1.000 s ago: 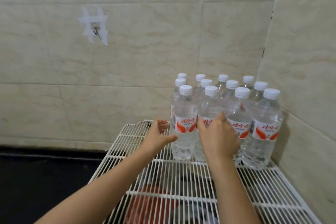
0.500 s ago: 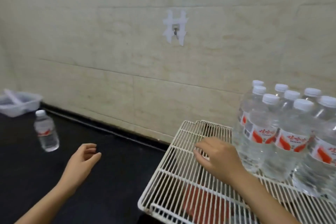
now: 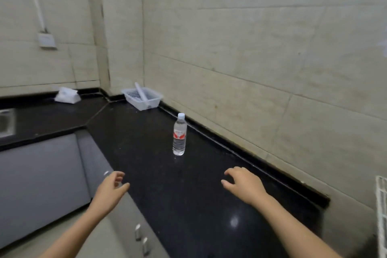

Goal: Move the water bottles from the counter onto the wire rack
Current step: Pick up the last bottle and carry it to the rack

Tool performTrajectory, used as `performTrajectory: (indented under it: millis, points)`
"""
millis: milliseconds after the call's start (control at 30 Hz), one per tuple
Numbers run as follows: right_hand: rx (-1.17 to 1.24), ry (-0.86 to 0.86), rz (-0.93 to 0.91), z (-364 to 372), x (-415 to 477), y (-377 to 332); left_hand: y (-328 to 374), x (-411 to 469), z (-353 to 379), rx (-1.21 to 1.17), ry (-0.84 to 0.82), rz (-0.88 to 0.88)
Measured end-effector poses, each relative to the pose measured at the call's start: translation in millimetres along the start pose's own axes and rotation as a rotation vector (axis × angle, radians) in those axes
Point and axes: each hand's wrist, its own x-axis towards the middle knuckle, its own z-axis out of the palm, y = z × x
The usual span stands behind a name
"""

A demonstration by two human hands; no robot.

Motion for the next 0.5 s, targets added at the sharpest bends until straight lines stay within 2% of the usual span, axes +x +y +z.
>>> performTrajectory:
  millis: [233,500]
  points:
    - [0.297,-0.131,0.244,70.1,85.7,-98.0,-78.7,59.3,-82.3,0.040,0.037,-0.079]
    - [0.547,-0.117,0.400,106.9,174.0,-146.4,-105.3,122.4,-70.2,0.081,-0.012,-0.099]
